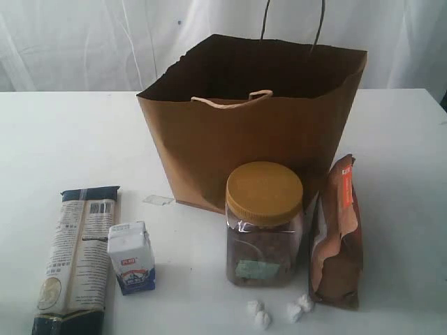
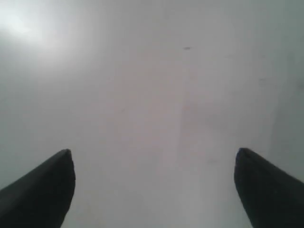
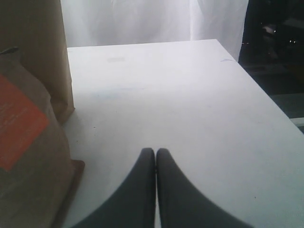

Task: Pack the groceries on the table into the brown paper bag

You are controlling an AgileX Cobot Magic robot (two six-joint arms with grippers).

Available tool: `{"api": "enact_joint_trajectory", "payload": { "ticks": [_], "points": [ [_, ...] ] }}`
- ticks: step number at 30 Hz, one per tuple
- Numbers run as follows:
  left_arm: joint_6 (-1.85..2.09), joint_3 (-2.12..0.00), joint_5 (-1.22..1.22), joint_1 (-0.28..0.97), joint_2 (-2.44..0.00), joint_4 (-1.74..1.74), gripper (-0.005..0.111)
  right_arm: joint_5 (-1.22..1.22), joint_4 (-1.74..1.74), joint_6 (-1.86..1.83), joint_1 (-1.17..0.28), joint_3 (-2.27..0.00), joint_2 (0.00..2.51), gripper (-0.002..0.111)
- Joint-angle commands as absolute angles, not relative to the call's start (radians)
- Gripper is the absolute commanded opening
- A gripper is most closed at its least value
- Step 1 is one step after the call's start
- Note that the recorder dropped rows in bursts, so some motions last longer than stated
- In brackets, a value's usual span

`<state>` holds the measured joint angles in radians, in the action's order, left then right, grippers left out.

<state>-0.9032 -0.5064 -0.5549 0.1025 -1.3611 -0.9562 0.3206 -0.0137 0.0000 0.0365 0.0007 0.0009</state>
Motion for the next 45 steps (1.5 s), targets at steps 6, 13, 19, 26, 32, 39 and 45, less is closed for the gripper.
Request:
{"api": "enact_joint_trajectory", "payload": {
  "ticks": [6, 13, 19, 26, 32, 39, 45],
  "points": [
    [-0.876, -0.397, -0.296, 0.099, -1.349, -1.12, 0.09, 0.313, -0.007, 0.023, 0.04, 0.0, 0.0, 0.0],
    [-0.986, -0.44, -0.205, 0.099, -1.349, -1.159, 0.06, 0.175, -0.044, 0.041, 0.04, 0.0, 0.0, 0.0],
    [-1.045, -0.546, -0.266, 0.099, -1.32, -1.092, 0.002, -0.035, -0.316, 0.348, 0.04, 0.0, 0.0, 0.0],
    [-1.207, -0.565, -0.174, 0.09, -1.077, -1.076, 0.0, -0.211, -0.404, 0.963, 0.04, -0.01, 0.0, 0.0],
    [-1.231, -0.443, 0.028, 0.09, -0.797, -1.183, 0.0, -0.605, -0.359, 1.061, 0.04, -0.107, 0.015, 0.0],
    [-1.229, -0.296, 0.166, 0.039, -0.647, -1.071, 0.0, -0.42, 0.787, 1.038, 0.04, -0.353, 0.196, 0.0],
    [-1.168, -0.179, 0.282, 0.023, -0.427, -0.953, 0.0, 0.022, 1.744, 1.415, 0.03, -0.34, 0.463, 0.0]
  ]
}}
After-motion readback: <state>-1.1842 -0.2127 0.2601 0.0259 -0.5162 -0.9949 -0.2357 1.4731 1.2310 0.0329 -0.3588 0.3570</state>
